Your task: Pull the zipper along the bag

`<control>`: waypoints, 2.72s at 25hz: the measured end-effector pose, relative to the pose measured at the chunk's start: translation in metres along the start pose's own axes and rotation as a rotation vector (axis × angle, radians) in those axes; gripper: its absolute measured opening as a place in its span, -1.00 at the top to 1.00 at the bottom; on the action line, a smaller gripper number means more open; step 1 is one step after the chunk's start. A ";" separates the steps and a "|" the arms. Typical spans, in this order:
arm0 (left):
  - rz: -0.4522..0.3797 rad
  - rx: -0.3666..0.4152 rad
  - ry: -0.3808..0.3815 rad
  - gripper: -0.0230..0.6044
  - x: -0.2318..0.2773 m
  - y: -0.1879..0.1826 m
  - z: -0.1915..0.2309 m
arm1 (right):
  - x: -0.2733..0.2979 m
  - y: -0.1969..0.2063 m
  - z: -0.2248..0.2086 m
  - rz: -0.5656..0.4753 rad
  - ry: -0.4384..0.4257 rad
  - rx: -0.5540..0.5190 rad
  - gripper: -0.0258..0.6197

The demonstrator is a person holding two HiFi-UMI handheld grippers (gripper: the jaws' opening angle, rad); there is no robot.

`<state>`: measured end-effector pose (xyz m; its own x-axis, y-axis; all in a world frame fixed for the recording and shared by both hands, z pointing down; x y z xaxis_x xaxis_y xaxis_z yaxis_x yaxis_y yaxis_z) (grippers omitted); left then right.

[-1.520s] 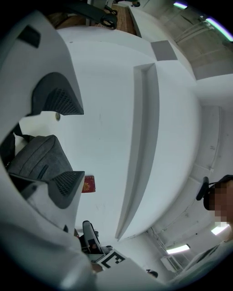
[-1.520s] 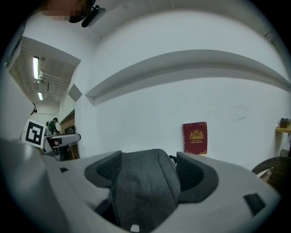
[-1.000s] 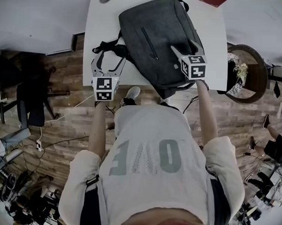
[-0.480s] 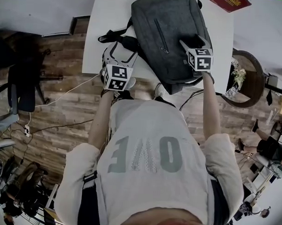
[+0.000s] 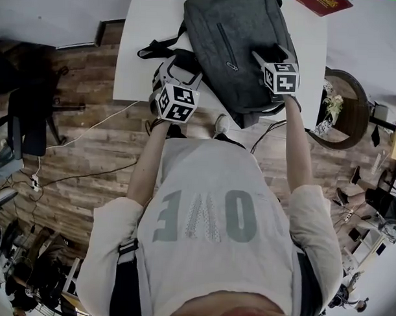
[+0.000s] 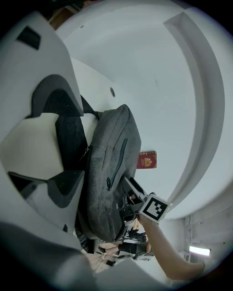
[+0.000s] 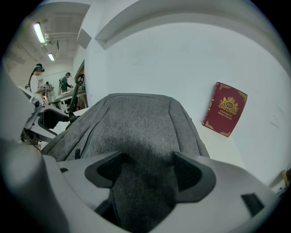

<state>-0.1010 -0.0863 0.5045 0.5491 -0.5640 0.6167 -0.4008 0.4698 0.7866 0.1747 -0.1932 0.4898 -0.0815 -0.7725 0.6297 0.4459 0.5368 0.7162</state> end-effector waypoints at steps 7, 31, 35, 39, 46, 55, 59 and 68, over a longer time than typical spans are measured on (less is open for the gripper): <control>0.043 0.037 -0.008 -0.22 0.002 0.007 0.001 | -0.005 0.002 0.004 -0.005 0.007 0.005 -0.19; -0.022 -0.103 -0.225 -0.21 -0.032 0.024 0.035 | -0.004 0.005 0.009 -0.022 0.018 0.025 -0.19; -0.026 -0.016 -0.040 -0.21 -0.024 0.004 0.029 | -0.005 0.005 0.009 -0.025 0.019 0.026 -0.19; 0.046 0.036 0.128 0.01 -0.004 -0.010 0.026 | -0.005 0.004 0.008 -0.025 0.017 0.030 -0.19; 0.163 0.072 0.244 0.28 0.015 -0.007 0.029 | -0.003 0.005 0.008 -0.028 0.016 0.029 -0.19; 0.166 0.020 0.335 0.34 0.026 -0.004 0.029 | -0.005 0.007 0.006 -0.042 0.010 0.033 -0.19; 0.182 0.038 0.365 0.41 0.026 -0.007 0.031 | -0.006 0.007 0.007 -0.048 0.012 0.036 -0.19; 0.186 -0.030 0.357 0.84 0.023 -0.003 0.023 | -0.005 0.008 0.008 -0.053 0.015 0.032 -0.19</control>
<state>-0.1045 -0.1164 0.5171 0.6915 -0.1987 0.6945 -0.4989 0.5638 0.6582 0.1716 -0.1819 0.4948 -0.0906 -0.8048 0.5865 0.4123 0.5058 0.7577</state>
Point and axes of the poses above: the fingertips, and each gripper's own axes: x forward along the fingers, z to its left, y out of its underside, the point moved 9 cm from there along -x, backward along the fingers, and after that the axes turned 15 degrees about y, right-handed, at the moved point
